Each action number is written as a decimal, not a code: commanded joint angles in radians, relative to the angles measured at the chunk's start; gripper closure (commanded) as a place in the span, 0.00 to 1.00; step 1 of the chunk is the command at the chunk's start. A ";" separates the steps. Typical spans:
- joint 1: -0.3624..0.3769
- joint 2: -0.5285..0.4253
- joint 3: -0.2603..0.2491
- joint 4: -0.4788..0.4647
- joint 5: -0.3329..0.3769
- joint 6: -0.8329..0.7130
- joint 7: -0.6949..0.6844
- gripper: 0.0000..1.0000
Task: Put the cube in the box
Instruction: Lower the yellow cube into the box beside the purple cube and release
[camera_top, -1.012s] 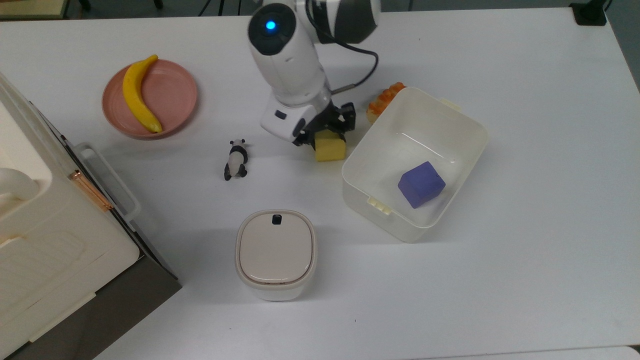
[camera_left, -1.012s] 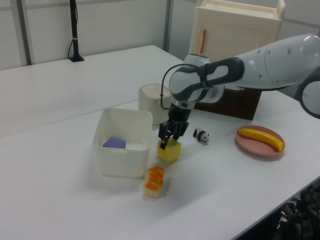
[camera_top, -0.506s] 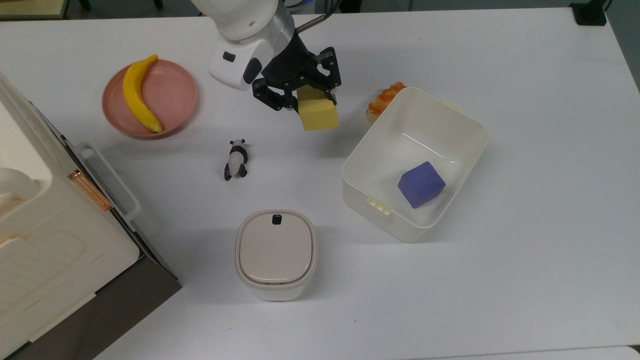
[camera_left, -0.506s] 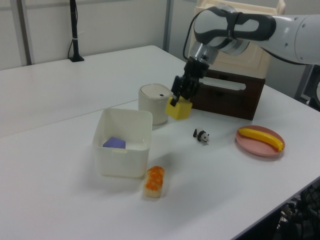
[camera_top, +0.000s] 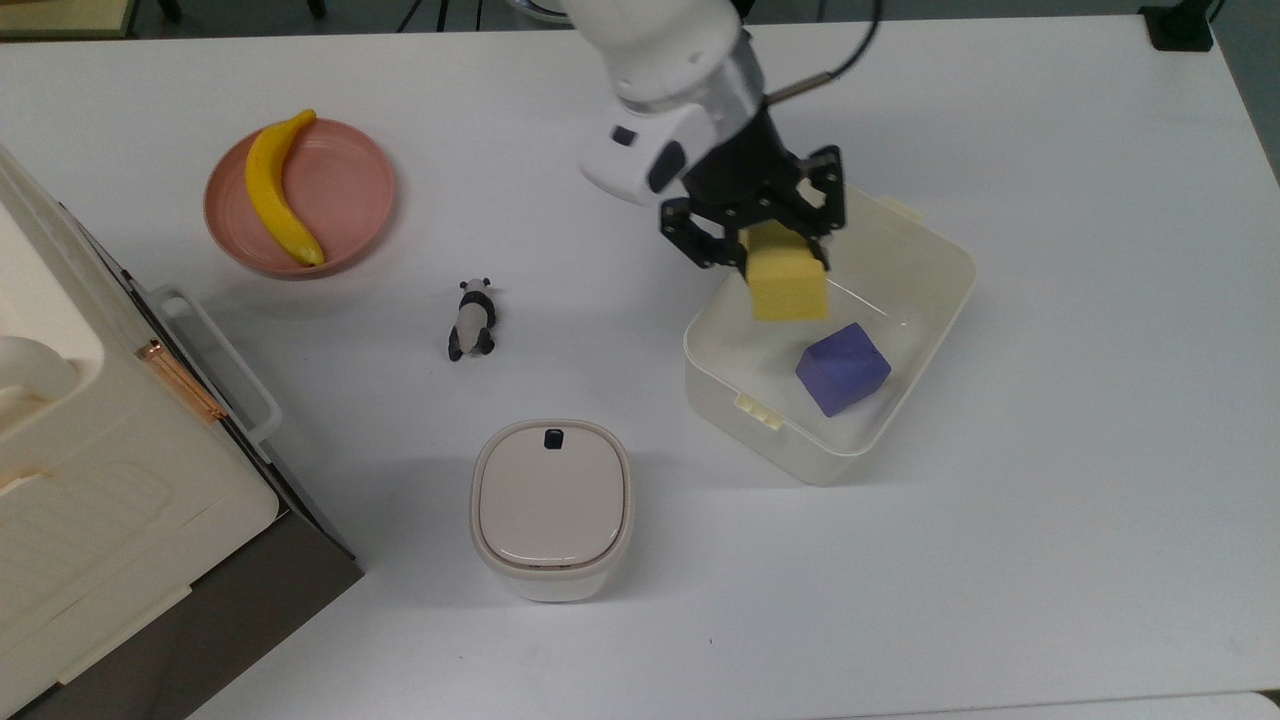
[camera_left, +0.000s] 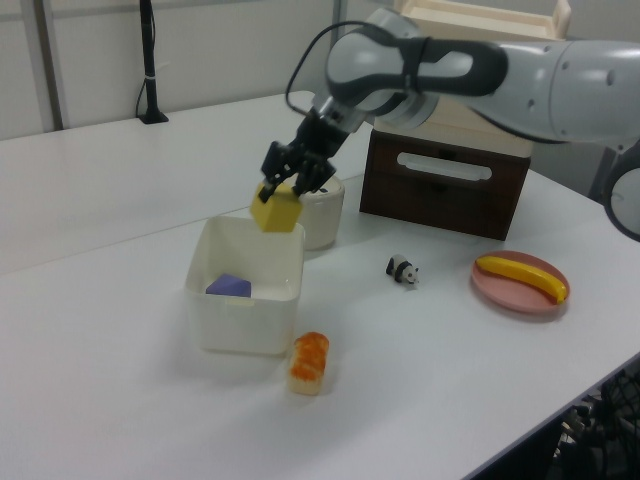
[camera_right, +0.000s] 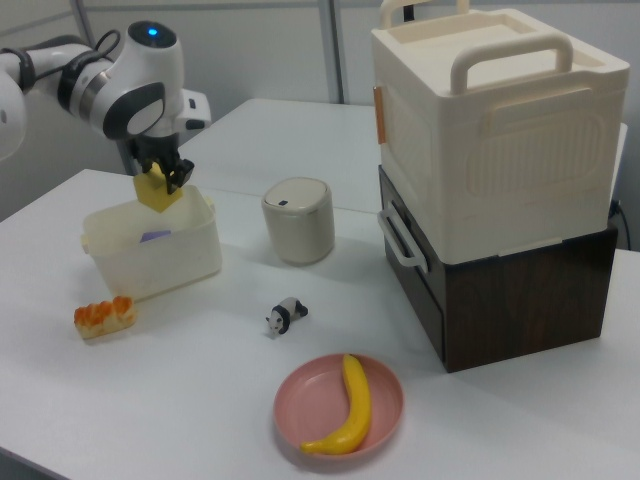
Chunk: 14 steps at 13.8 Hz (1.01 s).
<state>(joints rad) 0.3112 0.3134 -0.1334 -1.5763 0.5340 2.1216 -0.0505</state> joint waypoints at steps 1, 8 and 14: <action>0.028 0.049 0.002 0.019 0.006 0.055 0.034 0.00; 0.022 0.013 -0.003 0.015 -0.060 0.015 0.034 0.00; -0.118 -0.105 -0.006 0.019 -0.179 -0.287 0.034 0.00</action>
<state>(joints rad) 0.2151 0.2720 -0.1390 -1.5453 0.4551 1.9440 -0.0322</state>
